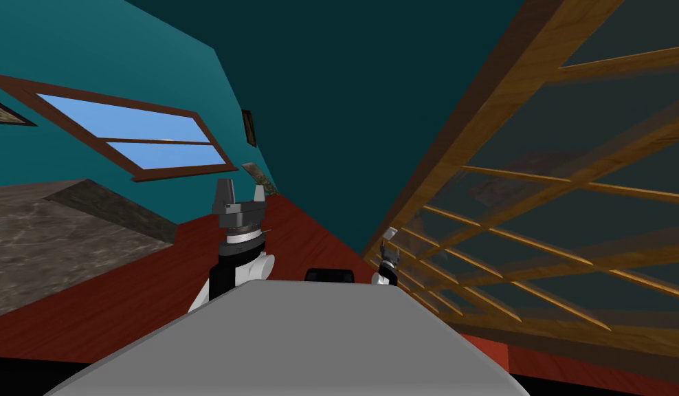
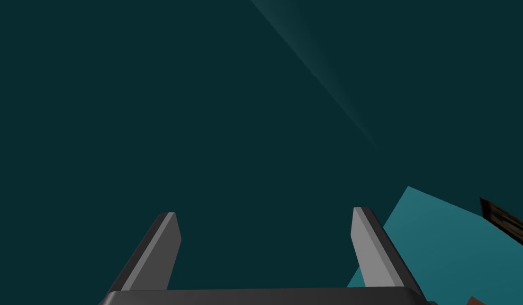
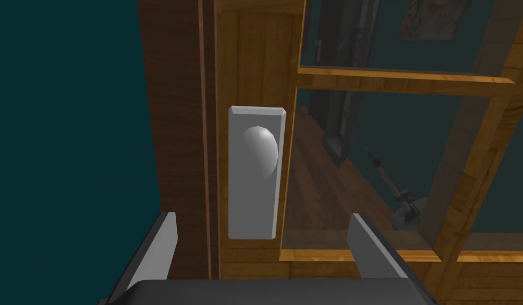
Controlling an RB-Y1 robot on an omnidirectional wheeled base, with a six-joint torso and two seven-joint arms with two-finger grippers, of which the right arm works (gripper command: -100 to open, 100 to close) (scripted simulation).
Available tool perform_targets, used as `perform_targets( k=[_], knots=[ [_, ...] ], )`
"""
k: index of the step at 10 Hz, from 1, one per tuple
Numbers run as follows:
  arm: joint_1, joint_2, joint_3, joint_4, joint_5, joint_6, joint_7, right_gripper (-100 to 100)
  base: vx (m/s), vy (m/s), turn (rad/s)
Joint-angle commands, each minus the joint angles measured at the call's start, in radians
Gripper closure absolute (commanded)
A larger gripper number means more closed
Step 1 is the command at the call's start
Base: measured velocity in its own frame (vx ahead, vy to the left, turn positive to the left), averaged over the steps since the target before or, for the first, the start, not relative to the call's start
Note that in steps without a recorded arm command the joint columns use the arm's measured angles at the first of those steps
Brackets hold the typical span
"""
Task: Pull the door open
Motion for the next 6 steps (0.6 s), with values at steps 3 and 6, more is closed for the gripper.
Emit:
perform_targets(
  k=[3, 6],
  knots=[
    [-0.002, -0.06, 0.006, 0.056, -0.001, -0.019, -0.072, -100, 0.153, -0.002, -0.004],
    [0.0, -0.119, 0.011, 0.102, -0.002, -0.031, -0.141, -100, 0.133, 0.009, -0.005]
  ],
)
